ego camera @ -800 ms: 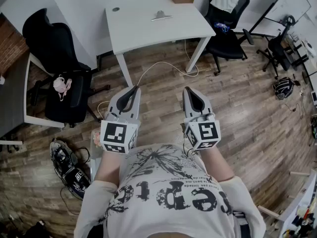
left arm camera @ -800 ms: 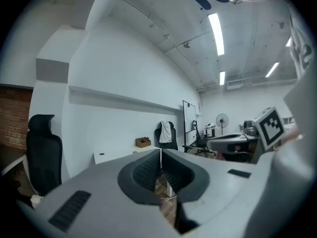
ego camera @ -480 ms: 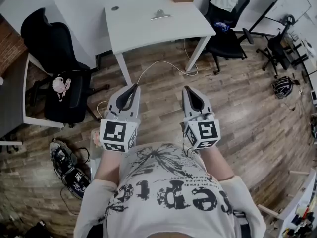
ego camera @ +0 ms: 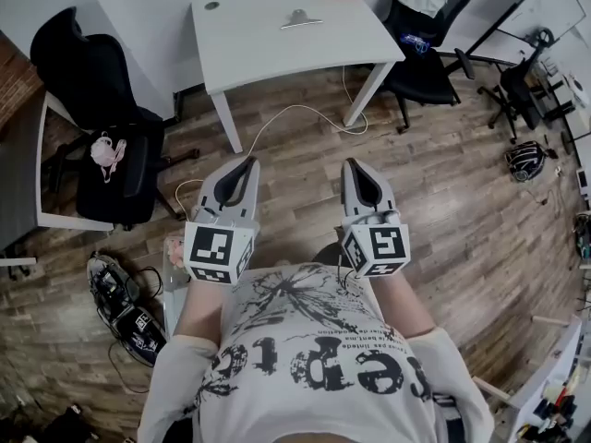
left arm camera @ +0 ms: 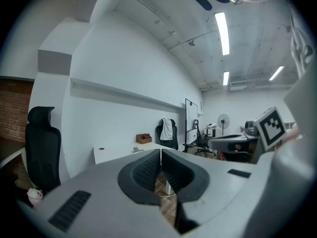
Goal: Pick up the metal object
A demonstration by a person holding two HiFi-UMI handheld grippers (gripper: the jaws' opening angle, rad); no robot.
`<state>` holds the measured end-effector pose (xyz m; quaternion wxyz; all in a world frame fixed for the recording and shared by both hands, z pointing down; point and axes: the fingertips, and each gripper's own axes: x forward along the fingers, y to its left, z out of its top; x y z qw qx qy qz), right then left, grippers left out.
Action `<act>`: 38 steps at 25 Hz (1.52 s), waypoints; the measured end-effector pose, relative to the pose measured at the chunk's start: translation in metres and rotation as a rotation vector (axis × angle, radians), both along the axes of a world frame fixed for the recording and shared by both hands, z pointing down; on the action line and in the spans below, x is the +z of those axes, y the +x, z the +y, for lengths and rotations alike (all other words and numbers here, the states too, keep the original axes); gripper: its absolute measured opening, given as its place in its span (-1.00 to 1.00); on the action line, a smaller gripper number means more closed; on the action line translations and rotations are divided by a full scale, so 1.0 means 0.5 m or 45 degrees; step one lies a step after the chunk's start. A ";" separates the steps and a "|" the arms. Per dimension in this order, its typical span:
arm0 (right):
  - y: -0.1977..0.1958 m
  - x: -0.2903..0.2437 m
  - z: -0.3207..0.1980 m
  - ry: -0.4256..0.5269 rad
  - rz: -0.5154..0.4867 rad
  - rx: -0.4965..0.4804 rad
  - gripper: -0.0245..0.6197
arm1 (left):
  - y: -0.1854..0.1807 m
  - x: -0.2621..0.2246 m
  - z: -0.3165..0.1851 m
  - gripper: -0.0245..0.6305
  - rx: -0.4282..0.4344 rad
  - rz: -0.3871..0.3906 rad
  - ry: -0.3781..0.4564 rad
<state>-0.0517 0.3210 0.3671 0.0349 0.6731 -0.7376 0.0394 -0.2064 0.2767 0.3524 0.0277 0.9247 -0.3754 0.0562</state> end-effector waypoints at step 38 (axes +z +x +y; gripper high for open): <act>0.523 0.078 -0.858 -0.142 0.004 -0.477 -0.95 | 0.485 0.036 -0.689 -0.89 -0.537 -0.057 -0.057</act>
